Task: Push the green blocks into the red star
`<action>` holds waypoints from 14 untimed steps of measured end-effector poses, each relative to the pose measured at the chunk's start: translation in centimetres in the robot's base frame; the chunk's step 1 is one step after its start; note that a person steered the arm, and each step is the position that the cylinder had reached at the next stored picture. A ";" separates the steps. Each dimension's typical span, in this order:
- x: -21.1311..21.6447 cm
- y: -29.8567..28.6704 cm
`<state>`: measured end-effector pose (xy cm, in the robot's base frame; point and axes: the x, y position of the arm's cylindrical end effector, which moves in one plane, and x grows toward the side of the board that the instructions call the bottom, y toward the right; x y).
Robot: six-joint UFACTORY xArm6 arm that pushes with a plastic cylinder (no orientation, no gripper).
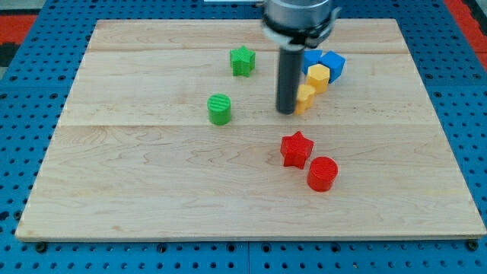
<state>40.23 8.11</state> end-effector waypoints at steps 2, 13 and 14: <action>0.1 -0.2; -3.8 -11.5; -3.4 -12.0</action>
<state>36.82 -3.85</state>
